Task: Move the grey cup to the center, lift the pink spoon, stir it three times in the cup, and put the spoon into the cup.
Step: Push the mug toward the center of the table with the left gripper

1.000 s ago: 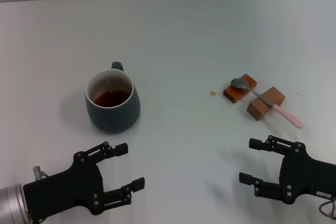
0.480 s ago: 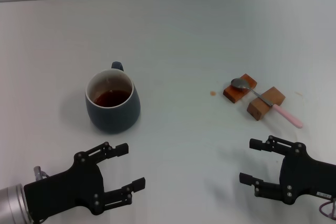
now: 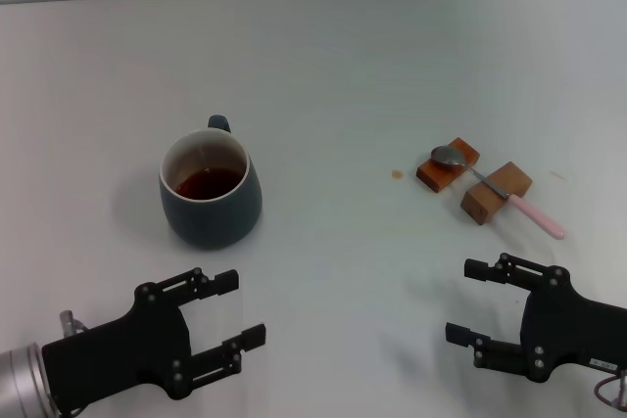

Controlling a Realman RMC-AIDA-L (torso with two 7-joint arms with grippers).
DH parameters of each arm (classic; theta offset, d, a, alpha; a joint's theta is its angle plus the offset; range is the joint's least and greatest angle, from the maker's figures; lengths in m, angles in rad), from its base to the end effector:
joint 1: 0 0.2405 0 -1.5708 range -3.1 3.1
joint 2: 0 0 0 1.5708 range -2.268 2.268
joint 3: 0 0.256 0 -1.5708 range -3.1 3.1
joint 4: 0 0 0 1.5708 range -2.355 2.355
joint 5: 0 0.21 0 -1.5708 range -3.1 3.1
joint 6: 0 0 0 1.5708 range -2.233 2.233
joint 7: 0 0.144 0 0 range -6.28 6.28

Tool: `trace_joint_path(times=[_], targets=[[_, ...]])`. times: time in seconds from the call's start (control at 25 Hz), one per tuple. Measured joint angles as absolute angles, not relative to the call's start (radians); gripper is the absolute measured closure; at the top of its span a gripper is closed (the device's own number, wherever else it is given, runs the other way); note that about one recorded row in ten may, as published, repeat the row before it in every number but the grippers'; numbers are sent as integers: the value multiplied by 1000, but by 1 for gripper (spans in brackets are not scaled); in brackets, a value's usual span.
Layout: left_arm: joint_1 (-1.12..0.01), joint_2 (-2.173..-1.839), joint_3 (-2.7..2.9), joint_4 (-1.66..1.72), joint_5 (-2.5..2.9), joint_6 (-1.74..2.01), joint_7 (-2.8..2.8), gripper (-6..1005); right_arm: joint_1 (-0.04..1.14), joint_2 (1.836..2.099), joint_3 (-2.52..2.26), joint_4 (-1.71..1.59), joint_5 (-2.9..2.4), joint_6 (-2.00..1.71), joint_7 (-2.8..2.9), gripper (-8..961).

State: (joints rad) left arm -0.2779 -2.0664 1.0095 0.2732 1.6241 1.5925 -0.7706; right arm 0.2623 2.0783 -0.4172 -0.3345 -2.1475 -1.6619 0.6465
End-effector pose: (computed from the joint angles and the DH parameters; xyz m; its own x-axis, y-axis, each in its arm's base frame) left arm -0.3107 0.2109 -0.0613 0.7494 0.2181 0.6251 0.3853 -0.9115 -0.1439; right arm 0.3404 0.2013 -0.0367 0.8169 -0.1403 -0.5595 -0.3551 -0.8868 -0.2960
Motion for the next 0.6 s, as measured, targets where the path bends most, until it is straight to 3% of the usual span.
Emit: trace_joint_path(times=[0.2,0.6], targets=[[-272,-2067,1003,273,1615,1587,-776,409,262,2079,-417,-334,-2147,-1663,647,197],[-278,-2067,1003,273,1615,1585,-776,621,265,2079,-417,-334,-2148,-1662,649,197]])
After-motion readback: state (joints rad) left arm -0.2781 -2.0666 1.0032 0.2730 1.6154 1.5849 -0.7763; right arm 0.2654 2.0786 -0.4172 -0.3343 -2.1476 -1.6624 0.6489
